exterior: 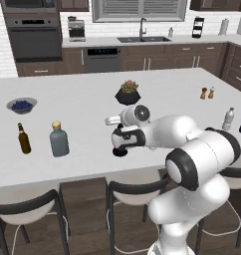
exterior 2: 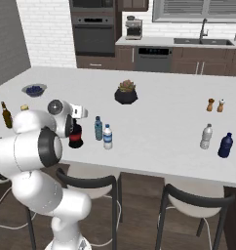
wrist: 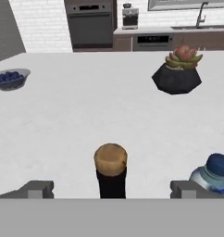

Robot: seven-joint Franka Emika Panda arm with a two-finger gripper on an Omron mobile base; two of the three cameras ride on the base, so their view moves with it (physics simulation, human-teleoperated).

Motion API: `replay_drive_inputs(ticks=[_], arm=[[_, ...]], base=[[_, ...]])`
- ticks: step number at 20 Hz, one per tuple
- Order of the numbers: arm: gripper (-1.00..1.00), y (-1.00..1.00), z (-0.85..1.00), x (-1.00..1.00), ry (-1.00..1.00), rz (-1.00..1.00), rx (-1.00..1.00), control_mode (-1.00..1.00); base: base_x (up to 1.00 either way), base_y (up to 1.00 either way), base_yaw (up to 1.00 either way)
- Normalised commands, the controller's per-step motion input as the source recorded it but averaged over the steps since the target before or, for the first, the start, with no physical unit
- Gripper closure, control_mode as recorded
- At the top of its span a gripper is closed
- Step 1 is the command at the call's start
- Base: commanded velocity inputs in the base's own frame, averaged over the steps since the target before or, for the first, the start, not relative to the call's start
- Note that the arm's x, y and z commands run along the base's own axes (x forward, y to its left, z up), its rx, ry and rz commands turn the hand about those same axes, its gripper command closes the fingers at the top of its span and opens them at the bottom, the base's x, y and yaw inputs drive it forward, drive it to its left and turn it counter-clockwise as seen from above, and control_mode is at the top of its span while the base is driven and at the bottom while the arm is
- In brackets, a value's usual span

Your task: Move the plastic bottles in the middle to the plastics group, and the glass bottles in the middle to the glass group.

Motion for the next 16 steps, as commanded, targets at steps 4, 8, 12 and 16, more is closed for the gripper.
replay_drive_inputs(ticks=[4, 8, 12, 16], arm=[[-1.00, 0.00, -0.01, 0.15, 0.00, 0.00, 0.00, -1.00], [-1.00, 0.00, 0.00, 0.08, 0.00, 0.00, 0.00, -1.00], [-1.00, 0.00, 0.00, 0.05, 0.00, 0.00, 0.00, -1.00], [-1.00, 0.00, 0.00, 0.03, 0.00, 0.00, 0.00, -1.00]], base=[[0.00, 0.00, 0.00], [0.00, 0.00, 0.00], [0.00, 0.00, 0.00], [0.00, 0.00, 0.00]])
